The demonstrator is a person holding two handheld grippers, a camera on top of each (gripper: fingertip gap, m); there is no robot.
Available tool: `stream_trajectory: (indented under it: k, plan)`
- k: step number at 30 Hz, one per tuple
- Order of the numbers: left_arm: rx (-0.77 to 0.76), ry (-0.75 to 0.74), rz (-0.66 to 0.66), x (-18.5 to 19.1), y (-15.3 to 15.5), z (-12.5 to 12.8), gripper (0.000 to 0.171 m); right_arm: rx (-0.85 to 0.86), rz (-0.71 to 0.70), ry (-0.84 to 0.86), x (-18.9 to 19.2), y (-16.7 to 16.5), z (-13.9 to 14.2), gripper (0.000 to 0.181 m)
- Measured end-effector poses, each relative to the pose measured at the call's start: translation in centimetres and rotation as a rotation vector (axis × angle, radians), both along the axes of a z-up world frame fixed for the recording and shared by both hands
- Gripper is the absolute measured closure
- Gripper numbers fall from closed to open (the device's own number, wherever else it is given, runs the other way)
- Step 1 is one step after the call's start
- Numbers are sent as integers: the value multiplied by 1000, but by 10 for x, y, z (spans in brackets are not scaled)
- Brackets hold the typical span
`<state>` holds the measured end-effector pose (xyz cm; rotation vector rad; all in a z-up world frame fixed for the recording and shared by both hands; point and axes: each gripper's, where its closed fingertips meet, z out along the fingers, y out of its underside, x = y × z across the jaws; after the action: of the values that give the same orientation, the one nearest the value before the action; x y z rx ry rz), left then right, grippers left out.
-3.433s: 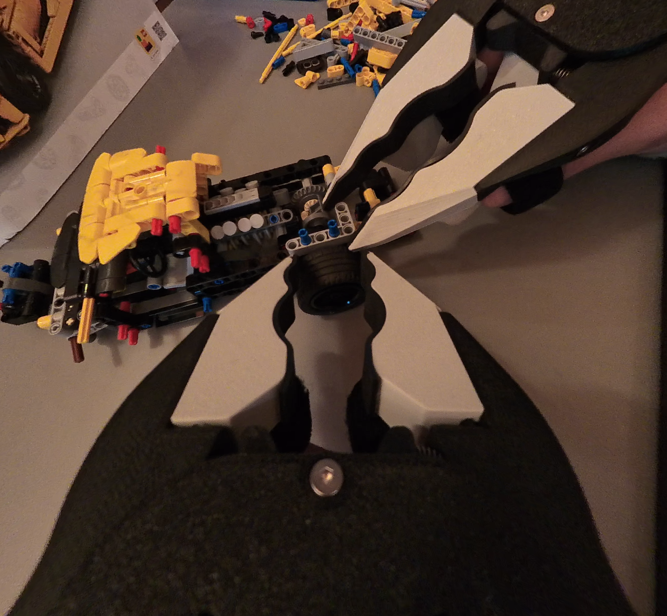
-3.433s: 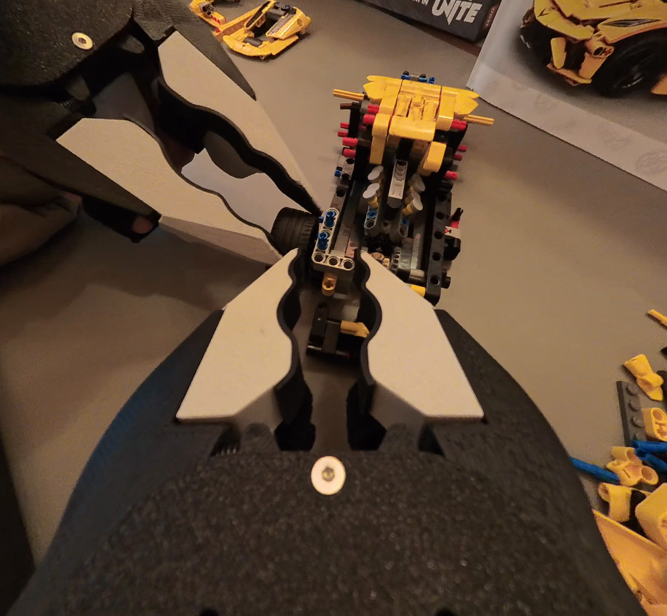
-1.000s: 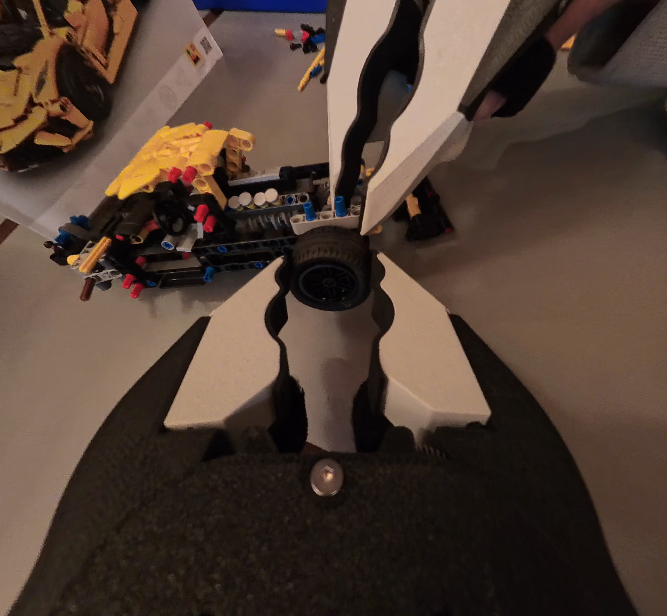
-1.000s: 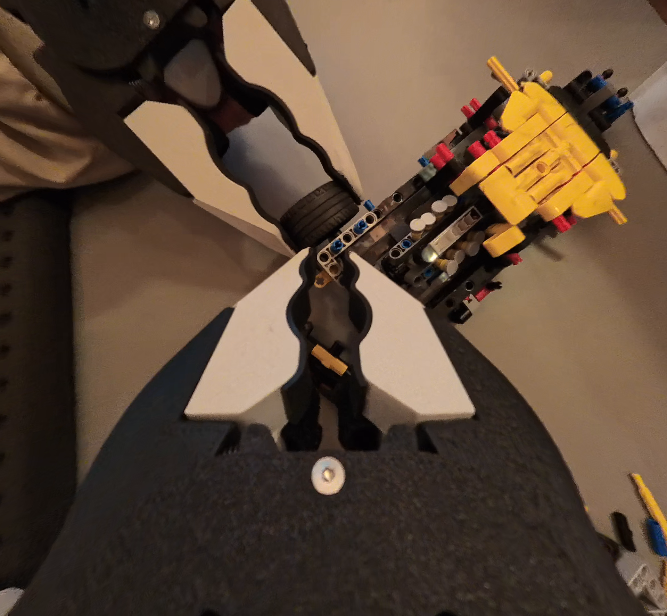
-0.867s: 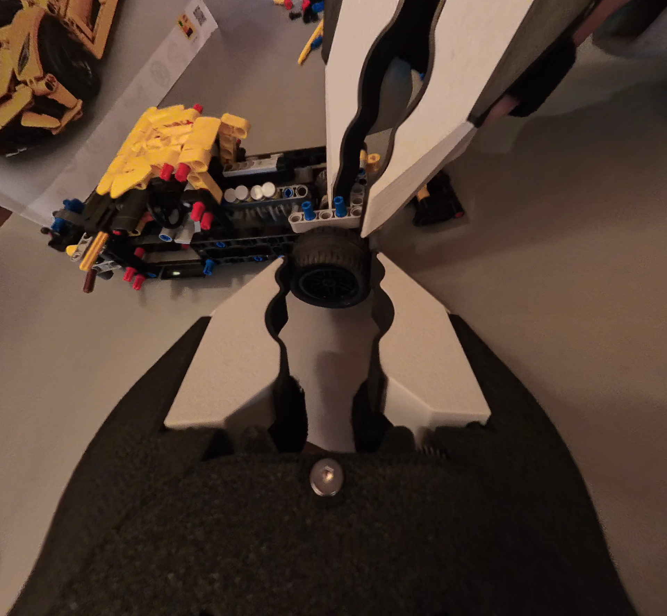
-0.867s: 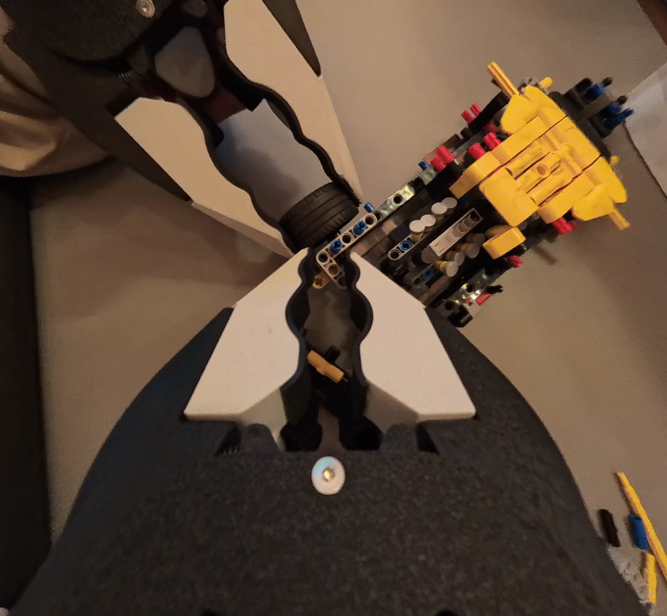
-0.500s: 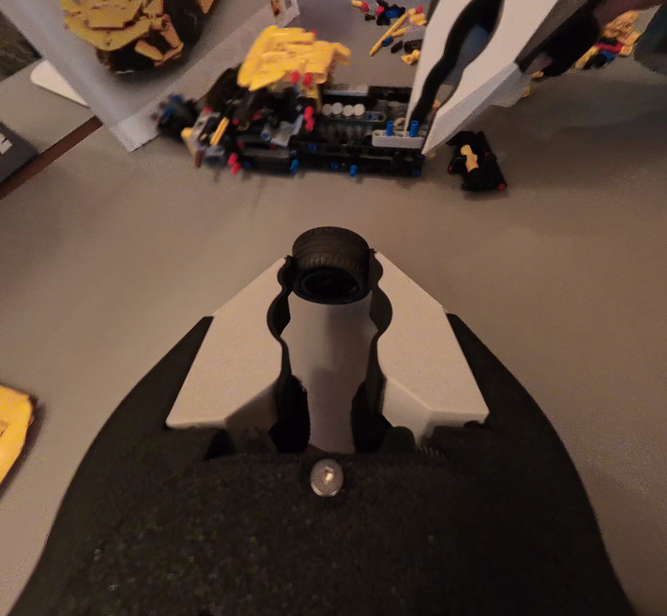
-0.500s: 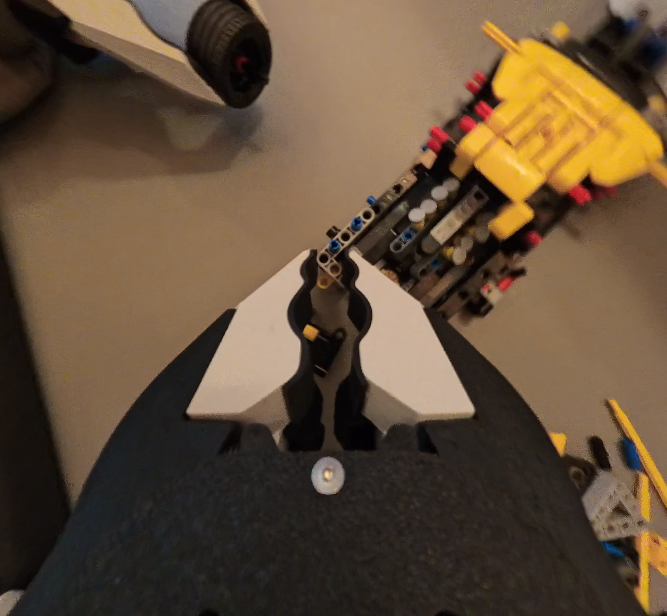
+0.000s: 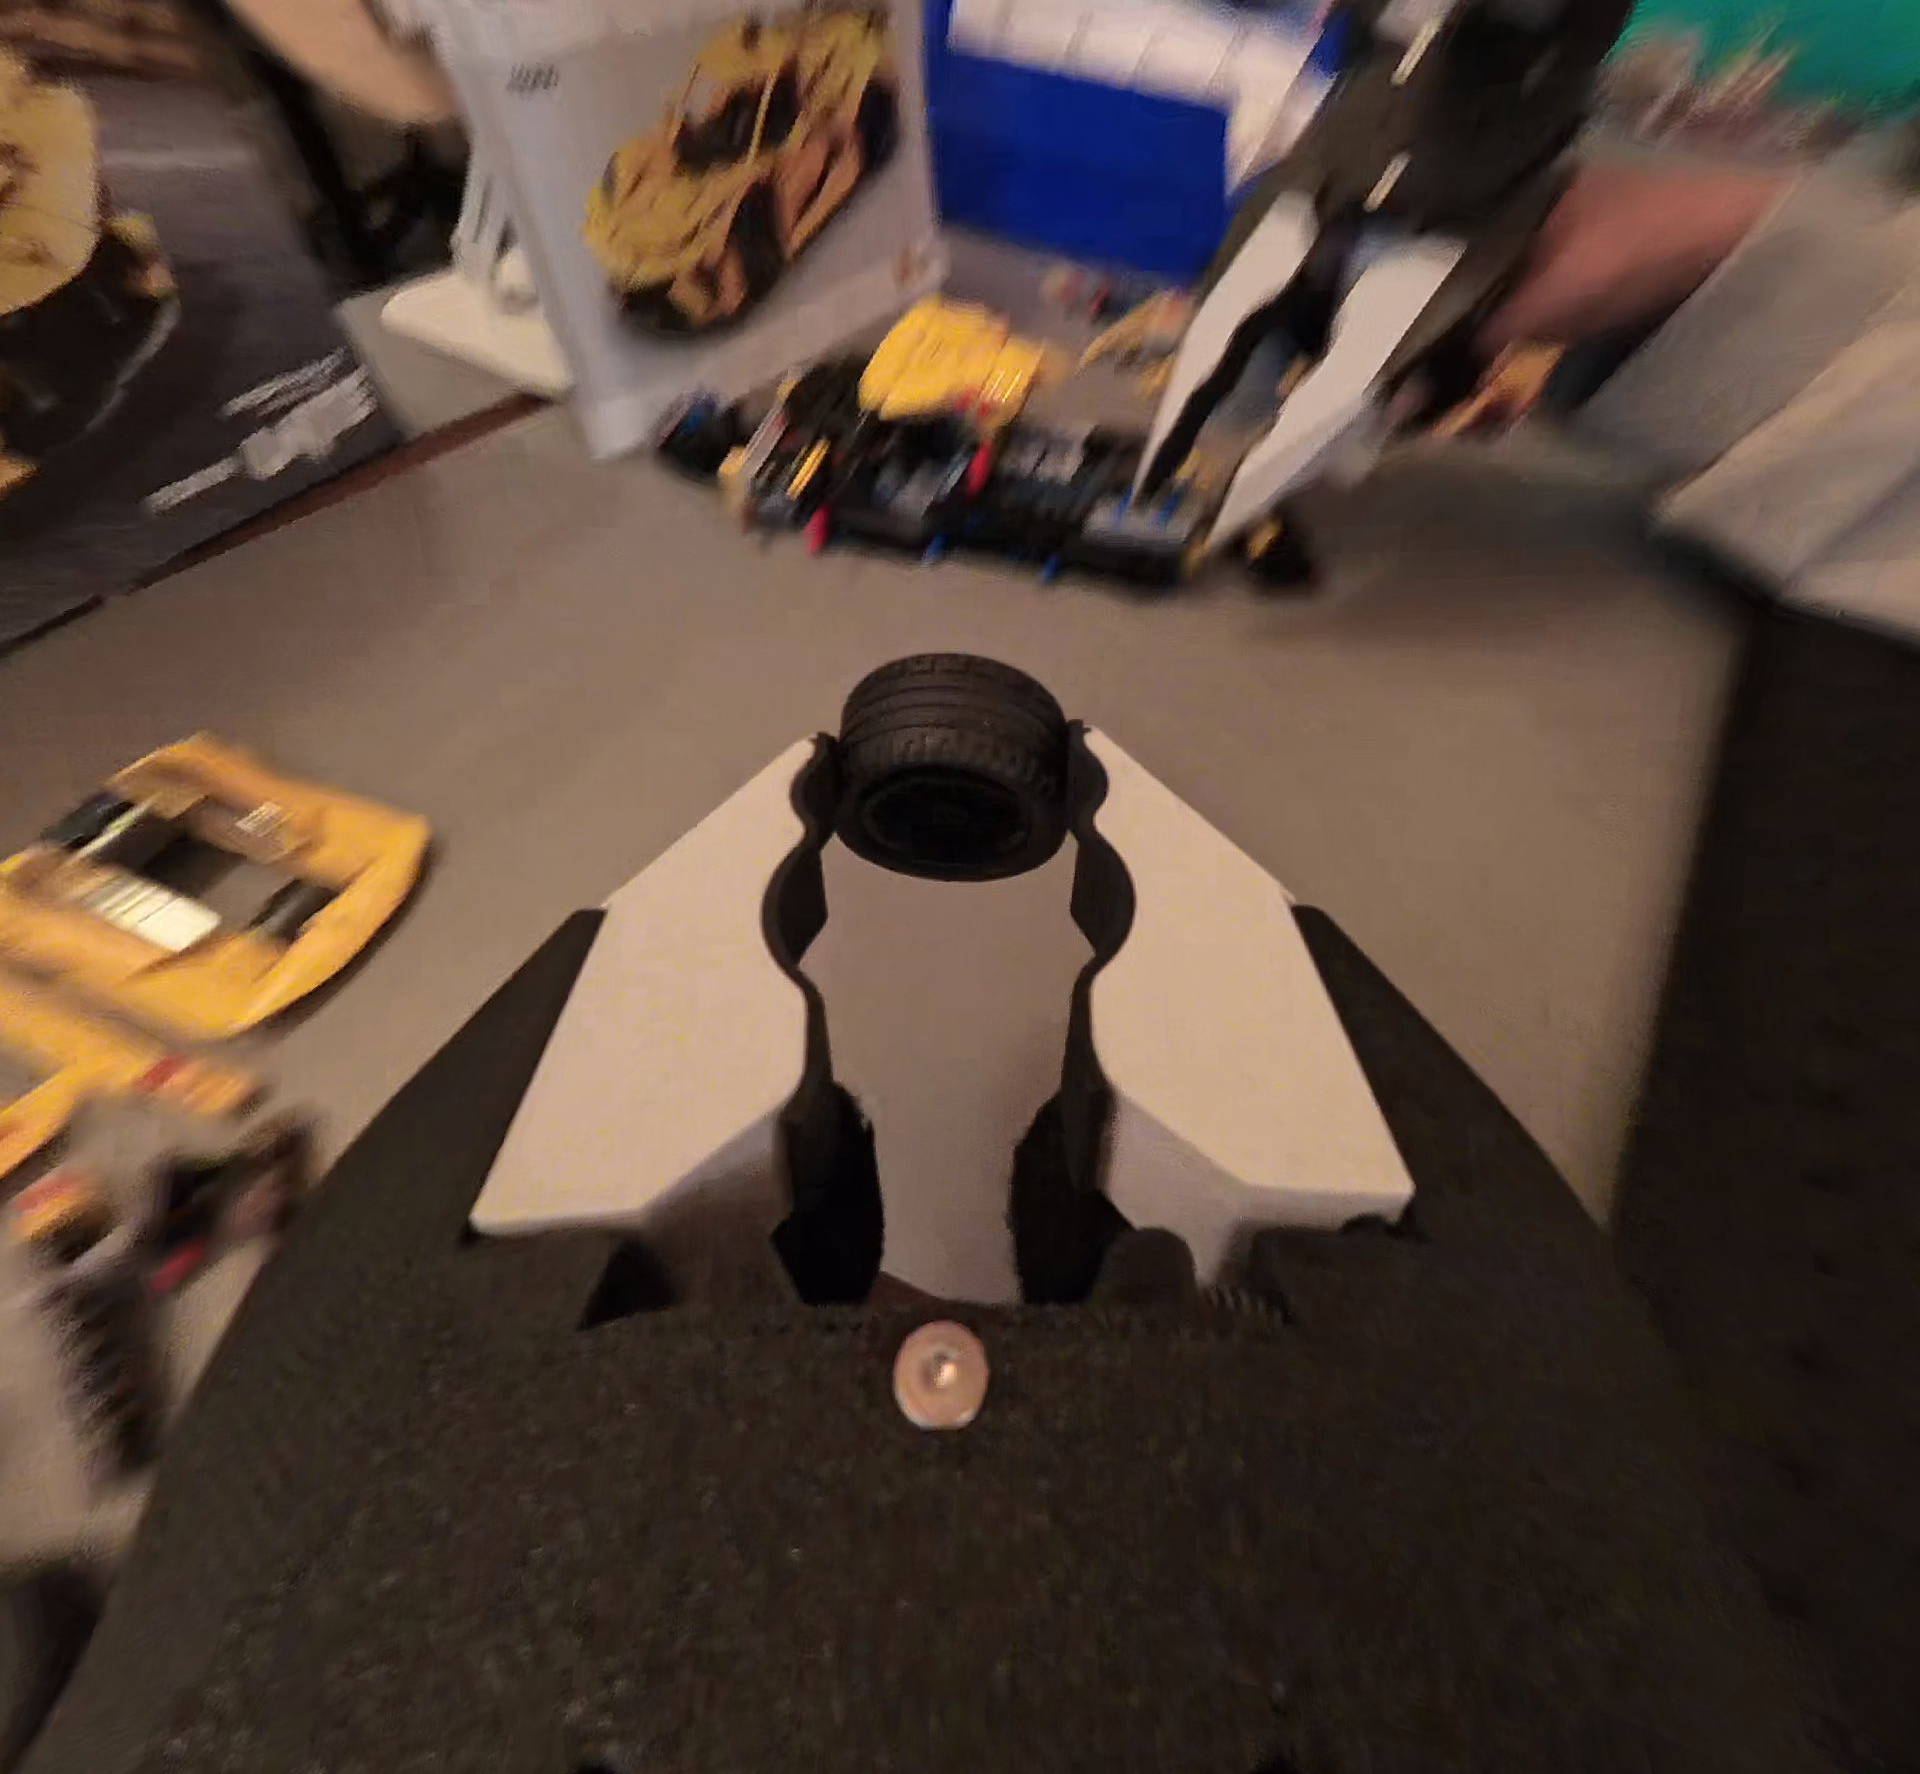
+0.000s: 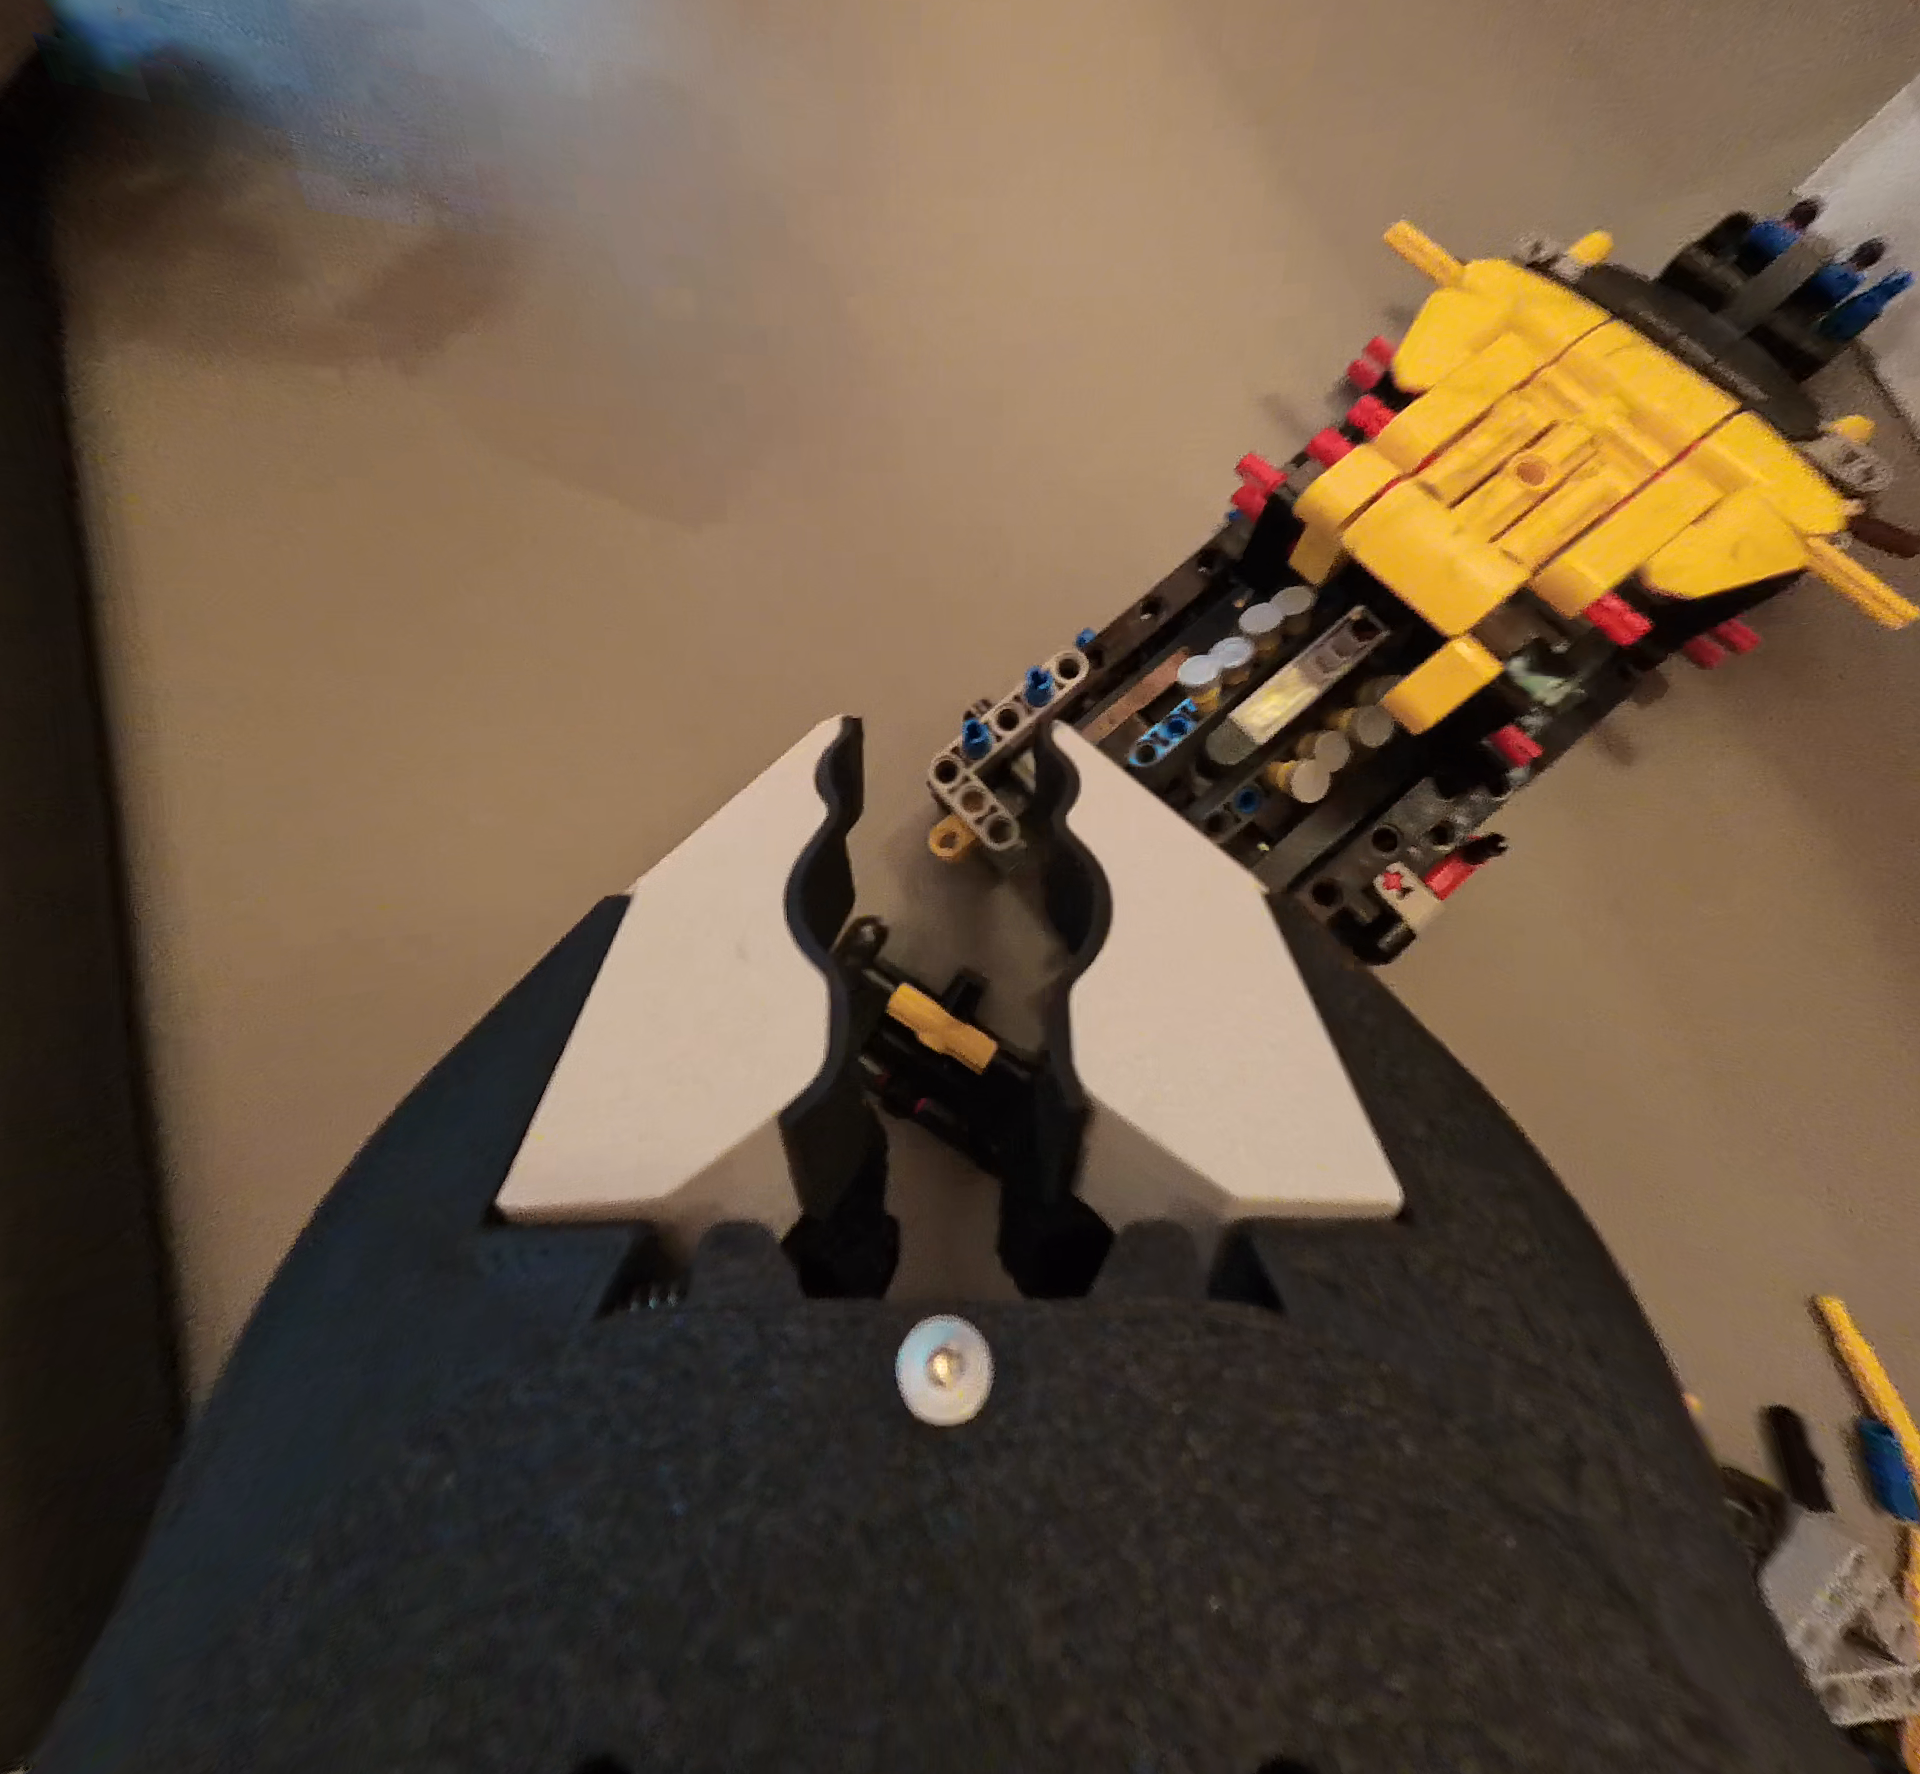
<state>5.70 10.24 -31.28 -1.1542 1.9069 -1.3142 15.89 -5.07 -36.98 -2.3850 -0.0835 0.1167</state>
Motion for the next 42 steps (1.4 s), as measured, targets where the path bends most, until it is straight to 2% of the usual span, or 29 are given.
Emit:
stream_trajectory:
  k: [2,4,6,7,8,10,12,14,16,17,19,20,22,26,28,30,34,36,39,41,42]
  plan:
    - [186,112,123,-18,51,-9,128,32,-32,-53,11,1,5,152]
    - [275,232,229,-49,109,-4,128,51,-80,-122,24,1,8,160]
    - [284,340,262,-79,146,3,128,70,-99,-167,30,2,13,169]
    - [250,310,274,-83,154,15,128,97,-105,-180,29,4,19,172]
    - [157,248,244,-81,145,30,128,147,-97,-170,24,9,28,172]
    - [-65,76,113,-71,96,63,128,314,-28,-69,-4,26,59,165]
    - [-293,-95,55,-50,47,89,128,522,85,15,-43,43,96,131]
    - [-608,-137,39,-23,7,99,128,698,120,-140,-66,53,122,120]
    - [-836,-151,-11,3,-27,98,129,835,-7,-323,-68,53,142,130]
    - [-918,-132,-32,15,-41,93,129,855,-36,-415,-67,53,146,135]
    - [-1046,-85,-85,34,-66,83,129,792,-62,-527,-64,57,138,115]
    - [-1096,-67,-97,42,-75,79,129,766,-76,-563,-60,59,132,112]
    - [-1153,-46,-156,48,-92,73,129,724,-62,-609,-57,61,121,118]
    - [-1131,-44,-258,42,-107,78,129,720,-10,-663,-59,60,116,129]
    - [-1113,-24,-234,45,-108,69,129,740,-10,-663,-61,60,119,138]
    - [-1192,5,-251,45,-108,68,129,732,-20,-681,-60,60,120,141]
    - [-1218,-15,-248,45,-105,72,129,741,-45,-816,-55,57,126,153]
    - [-1240,-8,-259,44,-105,72,129,737,-39,-805,-58,58,125,156]
    - [-1194,-18,-273,39,-106,72,130,759,1,-703,-65,55,124,151]
    - [-1088,-61,-257,37,-105,73,130,785,107,-482,-83,51,124,133]
    - [-1005,-101,-231,37,-103,73,130,791,130,-365,-85,47,127,135]
